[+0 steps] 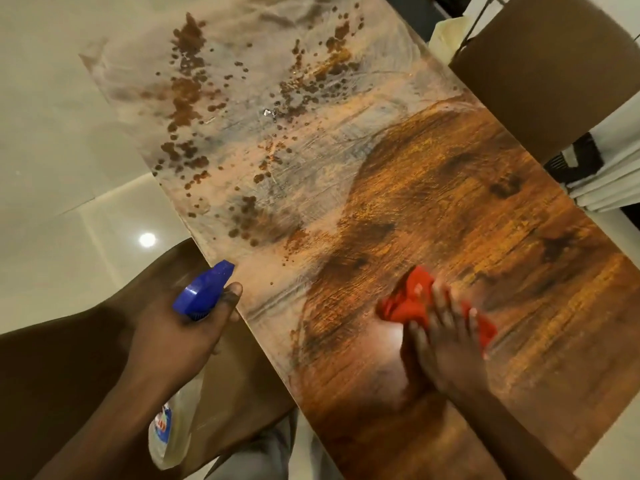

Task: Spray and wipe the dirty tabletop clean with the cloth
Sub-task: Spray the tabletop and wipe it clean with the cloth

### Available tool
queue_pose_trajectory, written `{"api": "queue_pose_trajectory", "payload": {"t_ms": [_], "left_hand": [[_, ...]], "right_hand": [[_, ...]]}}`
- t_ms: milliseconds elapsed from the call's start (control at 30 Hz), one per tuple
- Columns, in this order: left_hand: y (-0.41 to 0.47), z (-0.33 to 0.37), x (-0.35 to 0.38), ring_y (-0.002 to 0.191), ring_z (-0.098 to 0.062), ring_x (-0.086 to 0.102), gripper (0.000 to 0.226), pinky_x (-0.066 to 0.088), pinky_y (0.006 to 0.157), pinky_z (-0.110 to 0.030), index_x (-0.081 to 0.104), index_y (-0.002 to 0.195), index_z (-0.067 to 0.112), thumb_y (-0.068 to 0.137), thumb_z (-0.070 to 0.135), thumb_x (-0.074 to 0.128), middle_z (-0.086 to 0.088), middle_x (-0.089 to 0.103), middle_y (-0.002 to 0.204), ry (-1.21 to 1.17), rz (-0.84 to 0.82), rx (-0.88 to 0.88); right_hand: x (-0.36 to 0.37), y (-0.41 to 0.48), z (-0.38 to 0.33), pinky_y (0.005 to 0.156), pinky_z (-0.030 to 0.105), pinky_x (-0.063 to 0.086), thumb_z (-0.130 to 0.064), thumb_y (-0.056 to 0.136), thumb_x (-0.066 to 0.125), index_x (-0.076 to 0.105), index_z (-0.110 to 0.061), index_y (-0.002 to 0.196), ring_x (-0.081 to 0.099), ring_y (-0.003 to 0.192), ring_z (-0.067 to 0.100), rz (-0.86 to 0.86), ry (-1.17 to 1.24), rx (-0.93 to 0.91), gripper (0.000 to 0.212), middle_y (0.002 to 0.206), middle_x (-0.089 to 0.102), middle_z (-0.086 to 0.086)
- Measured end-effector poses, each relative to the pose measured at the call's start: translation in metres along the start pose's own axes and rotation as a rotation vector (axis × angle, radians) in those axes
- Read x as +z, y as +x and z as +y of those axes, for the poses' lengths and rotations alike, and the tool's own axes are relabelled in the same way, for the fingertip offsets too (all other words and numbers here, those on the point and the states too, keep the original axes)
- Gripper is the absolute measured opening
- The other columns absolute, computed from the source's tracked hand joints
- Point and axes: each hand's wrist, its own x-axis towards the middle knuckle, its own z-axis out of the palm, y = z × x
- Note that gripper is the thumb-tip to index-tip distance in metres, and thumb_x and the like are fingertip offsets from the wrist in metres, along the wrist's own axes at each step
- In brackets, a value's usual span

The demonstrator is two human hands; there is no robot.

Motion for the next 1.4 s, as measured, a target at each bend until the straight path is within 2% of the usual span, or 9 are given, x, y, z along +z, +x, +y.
{"api": "queue_pose_trajectory", "payload": {"t_ms": [167,367,600,733,833,1033,1167,1267,1400], "left_hand": [[-0.009,-0.013,-0.007,0.052,-0.014,0.072,0.048,0.053,0.049,-0.013,0.078,0.1,0.017,0.082,0.06,0.067,0.004,0.08,0.071,-0.045,0.023,0.027],[-0.016,-0.022,-0.014,0.051,-0.008,0.071,0.054,0.048,0.047,-0.007,0.078,0.103,0.012,0.082,0.06,0.066,0.016,0.076,0.063,-0.076,0.049,-0.018],[-0.011,-0.013,-0.022,0.051,-0.007,0.071,0.048,0.046,0.059,-0.024,0.079,0.088,0.02,0.085,0.064,0.062,0.013,0.073,0.056,-0.032,0.085,0.011],[-0.001,-0.01,-0.023,0.05,-0.016,0.071,0.054,0.054,0.061,-0.029,0.078,0.087,0.017,0.083,0.068,0.062,-0.006,0.074,0.058,-0.021,0.124,0.036],[0.004,-0.006,-0.021,0.049,-0.012,0.073,0.048,0.055,0.062,-0.029,0.079,0.092,0.02,0.089,0.065,0.062,0.003,0.077,0.062,-0.013,0.128,0.041],[0.012,-0.007,-0.024,0.053,-0.01,0.073,0.048,0.048,0.058,-0.023,0.078,0.105,0.014,0.093,0.059,0.064,0.019,0.078,0.072,-0.044,0.176,0.043],[0.011,-0.014,-0.03,0.05,-0.008,0.072,0.055,0.047,0.06,-0.023,0.078,0.106,0.014,0.088,0.062,0.061,0.021,0.077,0.067,-0.063,0.16,0.03],[0.009,-0.021,-0.033,0.049,-0.006,0.071,0.049,0.046,0.06,-0.022,0.078,0.103,0.013,0.091,0.058,0.062,0.017,0.075,0.059,-0.057,0.154,0.018],[0.003,-0.027,-0.036,0.053,-0.005,0.072,0.058,0.047,0.059,-0.022,0.078,0.101,0.016,0.082,0.066,0.057,0.016,0.075,0.059,-0.084,0.132,-0.003]], "right_hand": [[-0.048,0.162,-0.03,0.132,0.066,-0.002,-0.066,0.105,0.01,-0.003,-0.034,0.174,-0.009,0.169,0.033,0.043,0.17,0.211,0.078,0.184,-0.004,0.004],[-0.061,0.242,-0.158,0.129,0.065,-0.016,-0.075,0.099,0.003,-0.018,-0.031,0.172,-0.021,0.165,0.039,-0.055,0.097,-0.039,0.087,0.18,-0.023,0.007],[0.003,0.142,-0.263,0.131,0.065,-0.007,-0.055,0.112,0.017,-0.007,-0.032,0.174,-0.023,0.166,0.032,-0.094,0.014,-0.553,0.07,0.182,-0.016,0.003],[0.034,0.053,-0.246,0.132,0.063,-0.008,-0.052,0.11,0.032,0.007,-0.033,0.175,-0.013,0.169,0.03,-0.086,-0.028,-0.697,0.072,0.184,-0.003,0.003],[0.048,-0.014,-0.204,0.131,0.061,0.0,-0.05,0.107,0.044,0.015,-0.033,0.175,-0.001,0.17,0.028,-0.045,-0.049,-0.707,0.076,0.184,0.005,0.001],[0.065,-0.114,-0.091,0.121,0.055,0.027,-0.058,0.096,0.053,0.05,-0.03,0.162,0.027,0.162,0.031,0.042,-0.272,-0.553,0.071,0.17,0.046,0.006],[0.051,-0.114,-0.016,0.119,0.057,0.029,-0.051,0.111,0.018,0.04,-0.022,0.162,0.023,0.165,0.034,-0.061,-0.343,-0.329,0.063,0.178,0.025,0.011],[0.02,-0.071,0.005,0.118,0.065,0.033,-0.054,0.111,0.015,0.032,-0.021,0.167,0.027,0.162,0.03,-0.065,-0.073,-0.044,0.068,0.177,0.031,0.015],[-0.029,0.048,0.003,0.13,0.069,0.013,-0.06,0.103,0.018,0.02,-0.012,0.173,0.012,0.167,0.039,0.0,0.174,0.246,0.085,0.181,0.016,0.014]]}}
